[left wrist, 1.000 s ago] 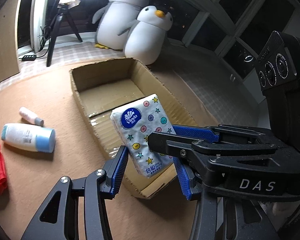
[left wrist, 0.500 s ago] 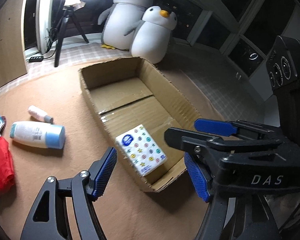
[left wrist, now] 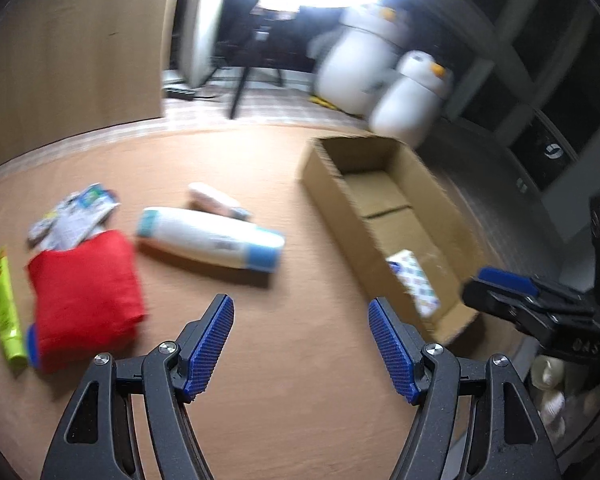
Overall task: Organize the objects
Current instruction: 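Move the left tool to the red cloth pouch and close on it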
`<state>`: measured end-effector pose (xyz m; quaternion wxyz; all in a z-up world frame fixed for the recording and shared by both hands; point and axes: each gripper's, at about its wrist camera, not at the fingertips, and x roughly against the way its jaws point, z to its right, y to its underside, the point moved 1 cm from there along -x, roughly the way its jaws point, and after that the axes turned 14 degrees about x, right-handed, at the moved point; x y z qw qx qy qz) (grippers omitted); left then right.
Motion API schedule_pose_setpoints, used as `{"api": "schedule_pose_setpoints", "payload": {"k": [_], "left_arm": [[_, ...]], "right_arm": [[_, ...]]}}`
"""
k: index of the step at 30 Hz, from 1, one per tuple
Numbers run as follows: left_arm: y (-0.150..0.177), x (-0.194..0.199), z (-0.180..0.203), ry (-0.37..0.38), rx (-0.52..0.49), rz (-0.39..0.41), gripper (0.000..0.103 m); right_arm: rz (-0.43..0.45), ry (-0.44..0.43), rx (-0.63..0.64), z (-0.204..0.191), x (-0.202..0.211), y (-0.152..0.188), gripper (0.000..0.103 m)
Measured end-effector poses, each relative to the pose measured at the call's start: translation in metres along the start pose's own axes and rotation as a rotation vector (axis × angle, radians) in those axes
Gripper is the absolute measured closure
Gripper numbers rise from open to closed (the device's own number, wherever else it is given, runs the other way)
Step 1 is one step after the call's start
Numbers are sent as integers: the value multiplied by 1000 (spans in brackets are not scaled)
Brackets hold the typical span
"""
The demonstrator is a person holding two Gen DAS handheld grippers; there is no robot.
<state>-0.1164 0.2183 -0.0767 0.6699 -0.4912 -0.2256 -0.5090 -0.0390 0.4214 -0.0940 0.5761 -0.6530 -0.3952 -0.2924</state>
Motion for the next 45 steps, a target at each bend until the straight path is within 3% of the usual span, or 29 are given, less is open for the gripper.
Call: {"api": "schedule_pose_setpoints", "payload": {"k": [8,16,23,33,45], "left_arm": [[-26,20,-72,-84,92,32,30],[-64,9,-141,-159,190,23,28],[-88,-15,-177,-142,268,-20,28],[-87,-34,-189,-147,287,-54,29],[-42,-41,-151,-90,198,-92,29]], "right_arm": [[-4,6,21,-35,-8,4,40],[-9,4,24,-65,-14,12,40],[-40,7,2,-73,-23,22,40],[-52,27,-23,-67,-21,29,40],[-55,7,-6,-71,-28,25,40]]}}
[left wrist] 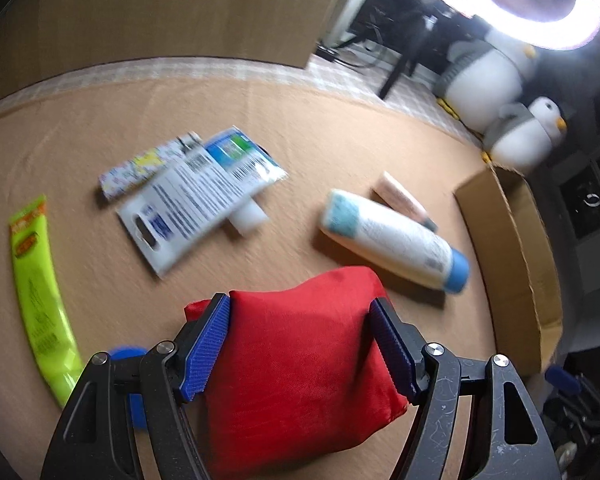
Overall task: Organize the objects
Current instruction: 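Move the left tool to the red cloth pouch and close on it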
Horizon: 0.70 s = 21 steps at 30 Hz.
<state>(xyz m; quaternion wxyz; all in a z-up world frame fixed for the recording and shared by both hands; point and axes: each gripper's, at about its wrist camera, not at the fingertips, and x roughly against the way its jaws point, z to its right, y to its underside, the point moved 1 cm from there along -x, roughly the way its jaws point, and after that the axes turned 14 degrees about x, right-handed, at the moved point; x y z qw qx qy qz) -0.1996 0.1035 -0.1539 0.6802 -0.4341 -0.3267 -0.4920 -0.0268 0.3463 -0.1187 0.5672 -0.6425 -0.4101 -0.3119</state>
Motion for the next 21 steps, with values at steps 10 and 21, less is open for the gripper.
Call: {"api": "schedule_pose_setpoints", "payload": {"k": [10,21], "left_arm": [[61,-5,32,51,-78,-49,29],[91,31,30,84,-121,-18,19]], "right_arm": [[-5,-24,3,-2,-5,1,40],[-21,-61,37,-10,-15,-2,40]]}}
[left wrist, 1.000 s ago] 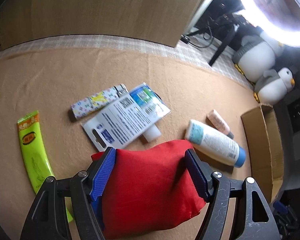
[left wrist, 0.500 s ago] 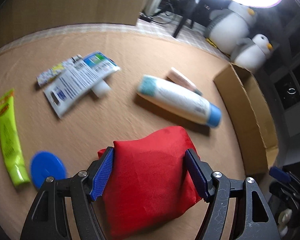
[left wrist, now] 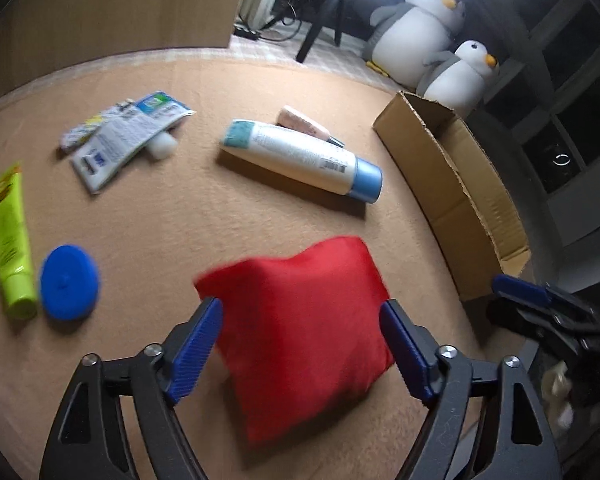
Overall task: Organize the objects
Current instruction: 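Move the left tool to the red cloth pouch and close on it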
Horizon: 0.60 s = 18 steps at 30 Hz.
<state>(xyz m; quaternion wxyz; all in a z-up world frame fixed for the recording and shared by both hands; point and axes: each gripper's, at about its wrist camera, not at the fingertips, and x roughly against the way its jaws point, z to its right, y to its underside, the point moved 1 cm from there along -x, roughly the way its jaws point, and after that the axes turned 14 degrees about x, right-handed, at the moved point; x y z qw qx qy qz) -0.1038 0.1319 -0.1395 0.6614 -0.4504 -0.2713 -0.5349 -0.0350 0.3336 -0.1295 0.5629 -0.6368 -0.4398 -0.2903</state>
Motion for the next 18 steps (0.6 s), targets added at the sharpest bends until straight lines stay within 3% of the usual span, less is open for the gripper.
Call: {"api": "schedule_pose_setpoints", "payload": {"k": [8,14,18], "left_arm": [[28,10,-18,11,15,-33,20],[31,5,-22,41,32,-43,21],[31,4,-19,48,23,-52,28]], "right_arm": [[-82,-93,65,-16,-35,-12,40],[-149,-158,96,-28,-65,-21,40],[-178,-170,120,-36,-80,-25,40]]}}
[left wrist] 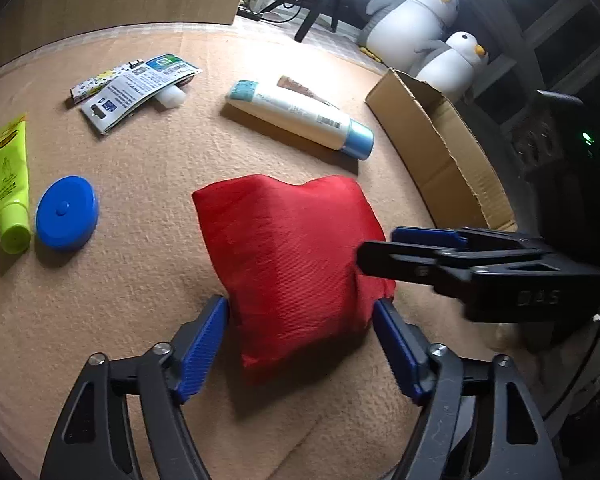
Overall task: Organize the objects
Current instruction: 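Move the left tool to the red cloth pouch and close on it, then carry the red pouch with the left tool into the box and release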
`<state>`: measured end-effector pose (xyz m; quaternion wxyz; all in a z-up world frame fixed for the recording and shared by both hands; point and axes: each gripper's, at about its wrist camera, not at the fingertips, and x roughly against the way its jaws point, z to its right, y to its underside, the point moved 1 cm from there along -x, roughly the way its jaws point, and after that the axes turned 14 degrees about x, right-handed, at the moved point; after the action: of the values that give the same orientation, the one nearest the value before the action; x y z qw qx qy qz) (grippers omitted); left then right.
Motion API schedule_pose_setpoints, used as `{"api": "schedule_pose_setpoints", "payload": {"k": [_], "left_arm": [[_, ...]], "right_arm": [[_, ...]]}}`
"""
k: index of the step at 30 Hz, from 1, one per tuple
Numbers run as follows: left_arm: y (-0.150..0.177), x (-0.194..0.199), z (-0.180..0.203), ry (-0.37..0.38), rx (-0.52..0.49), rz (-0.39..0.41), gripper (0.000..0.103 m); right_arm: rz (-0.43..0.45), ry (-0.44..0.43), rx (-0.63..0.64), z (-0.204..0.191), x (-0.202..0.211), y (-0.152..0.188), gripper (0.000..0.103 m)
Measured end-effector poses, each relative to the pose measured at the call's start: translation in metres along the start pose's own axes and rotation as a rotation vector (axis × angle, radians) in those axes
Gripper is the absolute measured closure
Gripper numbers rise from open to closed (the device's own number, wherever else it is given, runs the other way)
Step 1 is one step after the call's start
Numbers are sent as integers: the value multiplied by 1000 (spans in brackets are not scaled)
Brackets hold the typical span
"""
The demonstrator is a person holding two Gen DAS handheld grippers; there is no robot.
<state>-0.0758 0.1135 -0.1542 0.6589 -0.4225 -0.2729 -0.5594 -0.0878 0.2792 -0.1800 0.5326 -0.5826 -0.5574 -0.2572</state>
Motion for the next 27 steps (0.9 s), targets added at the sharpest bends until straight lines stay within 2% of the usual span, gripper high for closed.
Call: {"api": "schedule_pose_setpoints", "payload": {"k": [7,11,18,27], "left_arm": [[0,-2,-1,10,3,-16,35],[0,-5,-1,25,4,-31,45],[0,-5,6,30,-8,-29,45],[-11,9,46,73,-49,15,45]], "right_arm": [[-8,-36,11,-6,-9,-7,40],[-12,-75,7,-7,-12,-8,41],[2,-81,28,-15,-10,-10,57],[80,-32,39,-8,29,-12,58]]}}
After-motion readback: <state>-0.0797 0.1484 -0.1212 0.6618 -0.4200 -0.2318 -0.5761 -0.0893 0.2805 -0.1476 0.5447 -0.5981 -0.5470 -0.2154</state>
